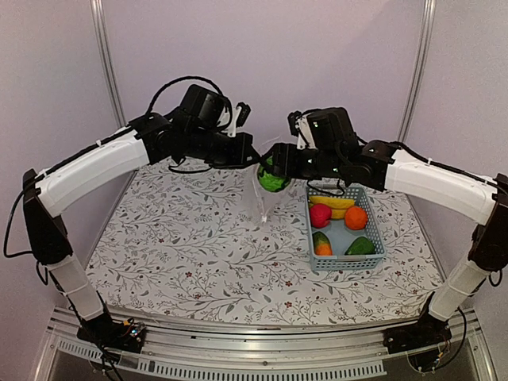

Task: Place the food in the zip-top bag and seal the zipper
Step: Place the fake fruit in the zipper food storage bag.

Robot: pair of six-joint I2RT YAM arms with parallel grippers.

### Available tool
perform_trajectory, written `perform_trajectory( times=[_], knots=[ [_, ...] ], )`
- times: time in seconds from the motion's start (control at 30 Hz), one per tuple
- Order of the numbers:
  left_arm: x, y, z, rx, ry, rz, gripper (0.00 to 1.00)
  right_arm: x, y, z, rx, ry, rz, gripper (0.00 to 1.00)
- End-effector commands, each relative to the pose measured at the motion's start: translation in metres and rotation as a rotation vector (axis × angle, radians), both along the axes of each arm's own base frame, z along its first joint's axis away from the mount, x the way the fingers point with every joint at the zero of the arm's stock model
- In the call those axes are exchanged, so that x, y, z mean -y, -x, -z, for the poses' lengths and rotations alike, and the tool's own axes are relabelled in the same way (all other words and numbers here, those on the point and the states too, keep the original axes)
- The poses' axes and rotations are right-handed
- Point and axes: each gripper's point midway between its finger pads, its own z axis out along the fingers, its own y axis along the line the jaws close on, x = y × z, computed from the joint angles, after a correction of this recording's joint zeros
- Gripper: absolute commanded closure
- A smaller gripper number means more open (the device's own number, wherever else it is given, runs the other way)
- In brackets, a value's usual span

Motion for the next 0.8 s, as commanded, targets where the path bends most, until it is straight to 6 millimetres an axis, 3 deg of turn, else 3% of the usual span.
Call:
perform_trajectory(
  times=[0.0,0.13,0.23,0.37,0.47,0.6,0.77],
  knots=[
    [-0.004,0.003,-0.023,0.025,0.078,0.015,1.0,-0.006,-0.005,0.014,0.015,0.104,0.051,0.47],
    [-0.007,0.0,-0.021,0.014,0.083,0.005,1.0,-0.016,-0.003,0.002,0.025,0.13,0.018,0.26],
    [-0.011,-0.001,-0.022,0.016,0.081,-0.006,1.0,-0.021,0.003,-0.025,0.046,0.078,-0.022,0.15],
    [-0.015,-0.004,-0.02,0.006,0.083,-0.021,1.0,-0.01,0.007,-0.051,0.071,0.047,-0.001,0.12],
    [-0.016,-0.005,-0.019,0.002,0.083,-0.023,1.0,0.009,0.004,-0.057,0.091,0.08,0.075,0.17],
    [-0.017,-0.004,-0.018,-0.002,0.082,-0.018,1.0,0.029,-0.001,-0.046,0.085,0.151,0.164,0.2],
    [-0.016,-0.003,-0.014,-0.013,0.077,-0.01,1.0,0.024,-0.002,-0.008,-0.004,0.241,0.154,0.21]
  ],
)
